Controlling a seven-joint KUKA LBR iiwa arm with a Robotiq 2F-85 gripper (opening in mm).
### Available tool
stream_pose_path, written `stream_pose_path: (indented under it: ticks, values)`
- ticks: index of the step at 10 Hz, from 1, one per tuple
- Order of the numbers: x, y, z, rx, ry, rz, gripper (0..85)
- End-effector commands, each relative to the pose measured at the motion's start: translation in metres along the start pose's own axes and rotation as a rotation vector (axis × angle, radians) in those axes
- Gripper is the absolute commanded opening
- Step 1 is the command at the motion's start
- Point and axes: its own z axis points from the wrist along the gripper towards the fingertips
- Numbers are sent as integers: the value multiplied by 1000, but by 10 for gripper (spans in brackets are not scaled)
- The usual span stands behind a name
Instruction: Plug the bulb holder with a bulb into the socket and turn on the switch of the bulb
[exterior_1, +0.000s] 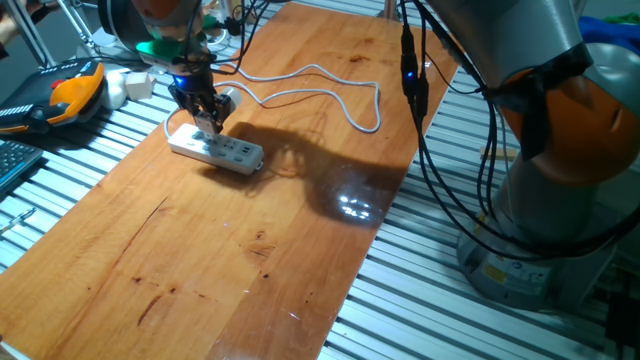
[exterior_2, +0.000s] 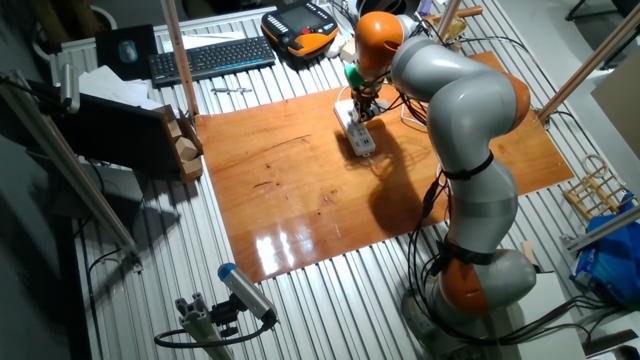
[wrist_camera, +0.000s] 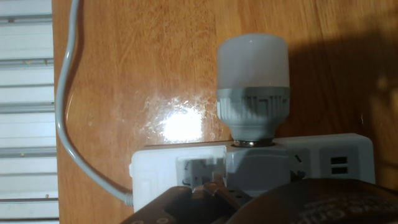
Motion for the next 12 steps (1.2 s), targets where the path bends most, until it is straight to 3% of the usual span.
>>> stream_pose_path:
  ticks: [1, 12]
  values:
    - [0, 0, 0, -2, 0, 0, 0]
    - [1, 2, 10, -11, -1, 5, 0]
